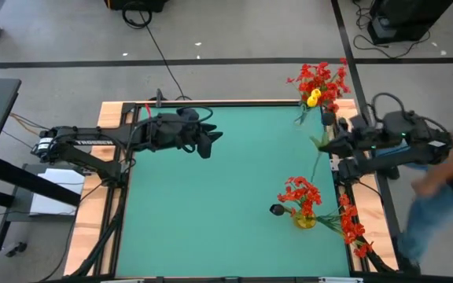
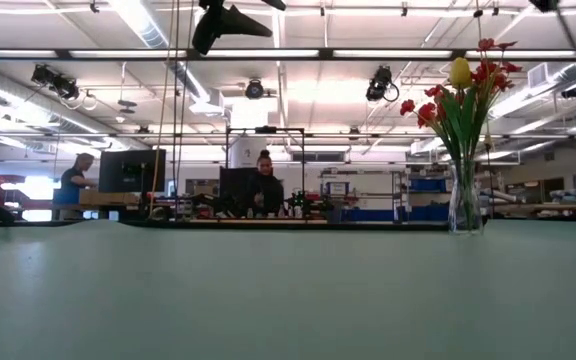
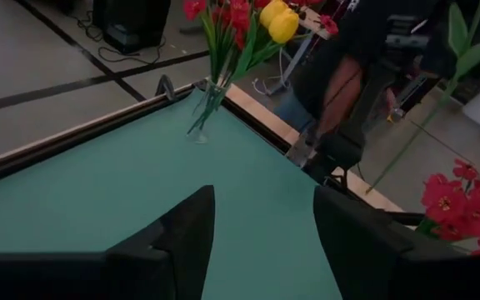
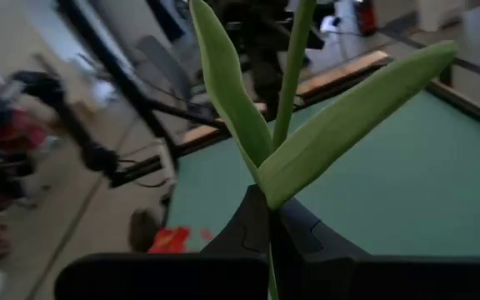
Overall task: Sort flowers into vase by color
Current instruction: Put the black flower into the yellow vase
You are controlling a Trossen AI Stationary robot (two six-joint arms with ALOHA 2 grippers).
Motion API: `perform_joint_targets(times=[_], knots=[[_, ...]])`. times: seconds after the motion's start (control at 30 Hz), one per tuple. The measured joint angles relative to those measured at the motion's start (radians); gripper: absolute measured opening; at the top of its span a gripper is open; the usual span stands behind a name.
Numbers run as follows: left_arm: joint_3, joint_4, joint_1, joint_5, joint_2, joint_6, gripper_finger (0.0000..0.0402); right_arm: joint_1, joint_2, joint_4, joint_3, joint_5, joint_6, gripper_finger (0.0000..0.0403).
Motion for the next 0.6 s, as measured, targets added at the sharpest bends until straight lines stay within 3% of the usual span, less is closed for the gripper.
perform_joint_targets(times=[0.13,0.3,0.47,0.6], knots=[[0.0,-0.001,-0.007,0.0,0.0,-0.032,0.021,0.021,-0.149,-0.007,-0.1,-0.054,0.013,0.0002],[0.0,-0.001,-0.013,0.0,0.0,-0.047,0.021,0.023,-0.288,0.013,-0.239,-0.195,-0.004,0.0002],[0.0,-0.002,-0.012,0.0,0.0,-0.081,0.021,0.023,-0.358,0.179,-0.379,-0.345,0.019,0.0002],[0.0,-0.004,-0.012,0.0,0.0,-0.093,0.021,0.023,-0.368,0.317,-0.448,-0.401,0.039,0.0002]])
